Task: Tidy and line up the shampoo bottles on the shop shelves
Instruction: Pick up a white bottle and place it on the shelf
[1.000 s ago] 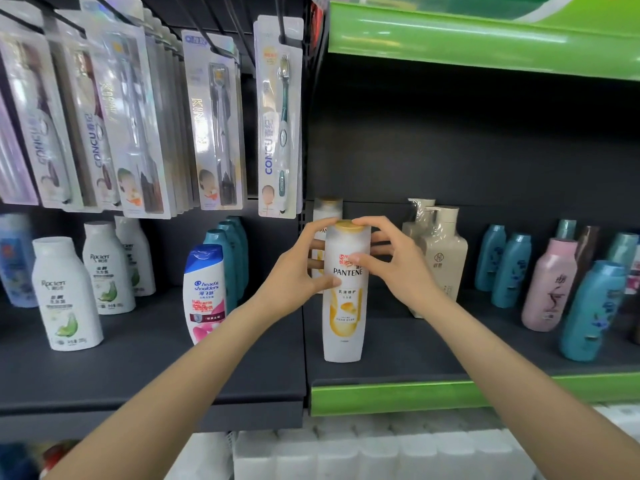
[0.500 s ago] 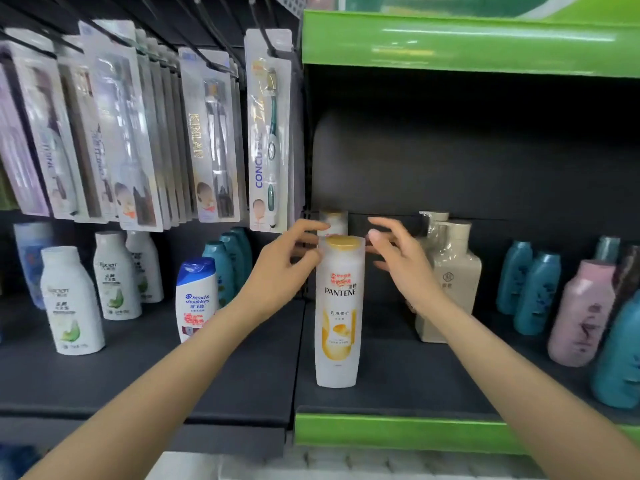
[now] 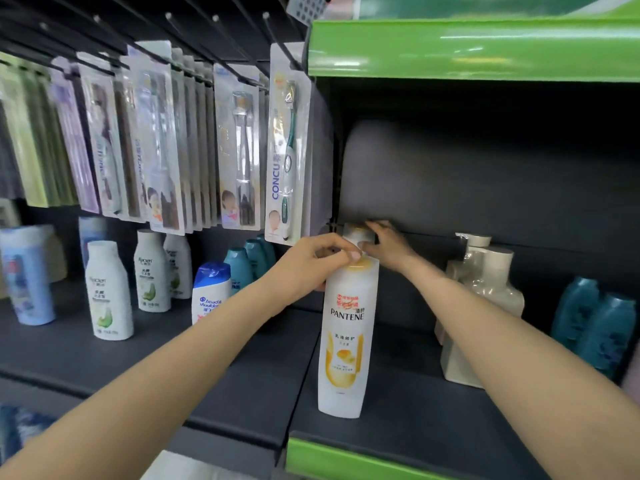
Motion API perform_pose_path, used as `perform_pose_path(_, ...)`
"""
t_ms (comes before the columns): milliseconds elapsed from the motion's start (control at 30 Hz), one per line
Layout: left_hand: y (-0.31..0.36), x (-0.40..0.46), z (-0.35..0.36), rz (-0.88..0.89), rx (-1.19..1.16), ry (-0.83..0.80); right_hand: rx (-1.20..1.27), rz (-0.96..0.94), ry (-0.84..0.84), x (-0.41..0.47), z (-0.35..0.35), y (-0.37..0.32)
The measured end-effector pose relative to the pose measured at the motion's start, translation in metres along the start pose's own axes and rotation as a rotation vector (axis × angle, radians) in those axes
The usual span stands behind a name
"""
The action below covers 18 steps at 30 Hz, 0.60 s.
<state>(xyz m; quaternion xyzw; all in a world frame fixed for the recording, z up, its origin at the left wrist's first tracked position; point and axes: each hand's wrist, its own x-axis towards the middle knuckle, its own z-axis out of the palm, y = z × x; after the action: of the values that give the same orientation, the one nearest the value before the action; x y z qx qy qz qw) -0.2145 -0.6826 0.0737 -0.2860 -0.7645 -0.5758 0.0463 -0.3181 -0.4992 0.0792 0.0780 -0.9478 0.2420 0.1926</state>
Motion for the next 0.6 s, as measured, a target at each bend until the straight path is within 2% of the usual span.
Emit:
perform_pose_path(133,0.001,-0.003,0.001,-0.021,-0.040,0.007,-0.007,-0.045,0.157,0.002,0.003,0.009)
perform_pose_path(400,0.001,-0.010,0.003,-0.004,-0.067,0.008,0.373,-0.083,0.274,-0.026,0.012,0.009)
perform_pose_path(600,-0.006,-0.013,0.005,0.107,0.039,0.083,0.373,-0.069,0.408,-0.054,-0.002,0.011)
